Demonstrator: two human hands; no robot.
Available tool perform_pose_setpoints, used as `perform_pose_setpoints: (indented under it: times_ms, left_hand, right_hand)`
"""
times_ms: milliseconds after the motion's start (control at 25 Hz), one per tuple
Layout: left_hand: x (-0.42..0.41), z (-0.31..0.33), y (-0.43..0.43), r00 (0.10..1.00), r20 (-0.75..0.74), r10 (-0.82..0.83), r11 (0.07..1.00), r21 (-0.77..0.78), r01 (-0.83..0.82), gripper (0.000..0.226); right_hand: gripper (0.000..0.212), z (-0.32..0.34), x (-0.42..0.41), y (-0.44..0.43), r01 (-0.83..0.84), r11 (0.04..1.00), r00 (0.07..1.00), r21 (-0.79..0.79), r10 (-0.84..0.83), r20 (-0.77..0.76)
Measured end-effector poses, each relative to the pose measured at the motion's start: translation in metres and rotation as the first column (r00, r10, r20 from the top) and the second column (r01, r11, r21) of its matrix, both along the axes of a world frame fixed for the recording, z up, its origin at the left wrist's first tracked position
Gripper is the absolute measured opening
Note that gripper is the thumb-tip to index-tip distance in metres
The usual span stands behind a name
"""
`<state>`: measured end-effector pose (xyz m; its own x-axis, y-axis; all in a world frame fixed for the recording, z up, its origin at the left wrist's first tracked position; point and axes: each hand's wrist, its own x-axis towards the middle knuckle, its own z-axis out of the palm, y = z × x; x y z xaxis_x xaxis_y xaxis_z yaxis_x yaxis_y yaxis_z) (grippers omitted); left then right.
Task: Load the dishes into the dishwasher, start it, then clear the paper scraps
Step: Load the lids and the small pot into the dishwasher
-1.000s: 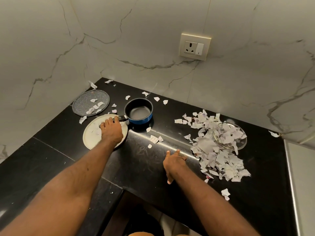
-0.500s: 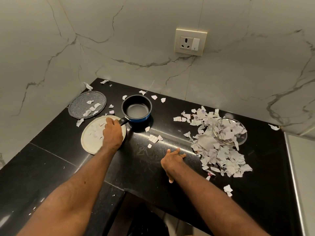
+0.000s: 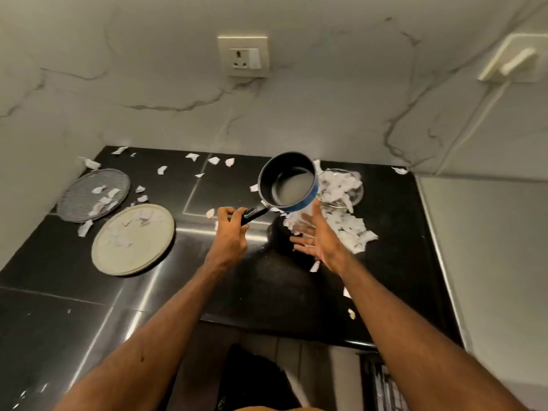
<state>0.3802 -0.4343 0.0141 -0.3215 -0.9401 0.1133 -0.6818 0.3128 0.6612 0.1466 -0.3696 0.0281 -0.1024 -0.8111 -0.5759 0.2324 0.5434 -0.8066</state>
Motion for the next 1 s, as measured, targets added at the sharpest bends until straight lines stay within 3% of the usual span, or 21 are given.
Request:
perform_pose_setpoints:
  times_ms: [120, 200, 400, 560, 720, 880, 1000]
  left_hand:
    - [-0.052, -0.002, 0.019, 0.987, 0.039, -0.154, 0.988, 0.023, 0.153, 0.042]
    - [-0.084, -0.001, 0.037, 0.963, 0.058, -0.262, 0.965, 0.010, 0.261, 0.046]
    - [-0.153, 0.004, 0.104, 0.891, 0.103, -0.442, 0.891, -0.063, 0.450, 0.046]
    - [-0.210, 0.016, 0.175, 0.829, 0.137, -0.542, 0.816, -0.148, 0.558, 0.043]
    - [-0.259, 0.017, 0.244, 0.740, 0.127, -0.661, 0.745, -0.005, 0.667, 0.035]
    - [-0.292, 0.001, 0.313, 0.671, 0.057, -0.739, 0.673, 0.112, 0.731, 0.029]
    - [-0.315, -0.011, 0.364, 0.592, 0.071, -0.802, 0.590, 0.241, 0.770, 0.030]
  right_hand:
    - [0.091, 0.015, -0.058, 0.039, 0.347, 0.930, 0.927, -0.119, -0.322, 0.192]
    - [0.081, 0.016, -0.091, 0.069, 0.408, 0.904, 0.909, -0.129, -0.389, 0.147]
    - [0.087, 0.003, -0.154, 0.174, 0.534, 0.835, 0.840, -0.133, -0.541, -0.023]
    - [0.081, -0.008, -0.192, 0.270, 0.653, 0.746, 0.750, -0.127, -0.661, -0.021]
    - [0.083, -0.008, -0.227, 0.358, 0.723, 0.679, 0.681, -0.130, -0.731, -0.035]
    - [0.066, -0.015, -0.251, 0.439, 0.766, 0.618, 0.625, -0.176, -0.781, -0.019]
    - [0.076, -0.030, -0.261, 0.494, 0.832, 0.524, 0.533, -0.182, -0.846, 0.003]
